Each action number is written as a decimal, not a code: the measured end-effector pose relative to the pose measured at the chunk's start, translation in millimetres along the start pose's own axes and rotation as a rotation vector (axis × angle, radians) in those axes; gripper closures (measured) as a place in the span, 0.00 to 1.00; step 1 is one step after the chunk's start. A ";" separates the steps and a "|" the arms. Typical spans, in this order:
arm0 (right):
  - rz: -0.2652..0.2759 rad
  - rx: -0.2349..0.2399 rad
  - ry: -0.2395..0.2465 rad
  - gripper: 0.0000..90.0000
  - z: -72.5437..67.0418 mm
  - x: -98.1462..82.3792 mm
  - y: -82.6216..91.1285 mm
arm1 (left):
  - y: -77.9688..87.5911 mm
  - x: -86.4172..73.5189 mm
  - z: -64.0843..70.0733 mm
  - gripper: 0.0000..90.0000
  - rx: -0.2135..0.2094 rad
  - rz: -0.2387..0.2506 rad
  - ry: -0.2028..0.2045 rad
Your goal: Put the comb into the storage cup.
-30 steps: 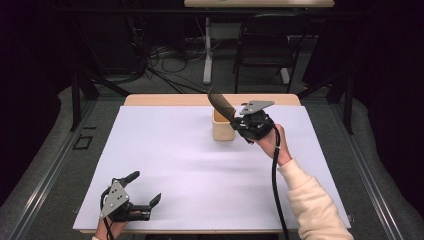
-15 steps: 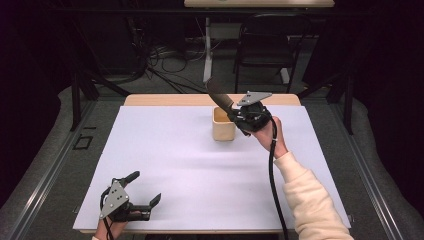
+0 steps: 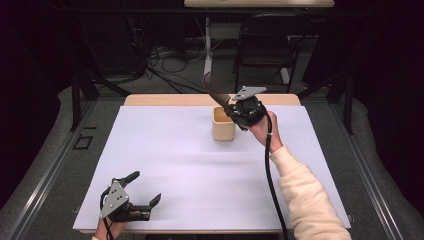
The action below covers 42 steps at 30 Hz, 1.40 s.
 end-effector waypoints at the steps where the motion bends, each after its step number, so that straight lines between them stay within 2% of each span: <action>1: -0.001 -0.002 -0.001 0.80 0.1 0.6 -0.5 | 0.0 0.0 0.0 0.02 0.000 0.000 -0.001; 13: 0.021 -0.026 -0.011 0.80 3.4 6.6 -4.9 | 0.3 0.1 0.2 0.02 0.001 0.000 -0.001; 30: 0.043 -0.055 0.006 0.80 4.5 15.5 -10.4 | 0.1 -0.1 -0.1 0.02 0.001 -0.003 -0.001; 35: 0.059 -0.055 -0.007 0.80 4.6 19.1 -11.5 | 0.1 -0.1 0.0 0.02 0.001 -0.003 -0.001; 42: 0.064 -0.063 0.008 0.80 2.1 20.5 -16.8 | 0.1 0.0 0.0 0.02 0.001 -0.002 -0.001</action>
Point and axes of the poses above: each handheld gripper's, and its own axes: y roughly backward along the jaws, x roughly out of its top, z roughly to its right, the point moved 5 cm from there along -y, roughly forward along the jaws, and after that the axes turned 13 degrees about -x, right-handed, at the moved point
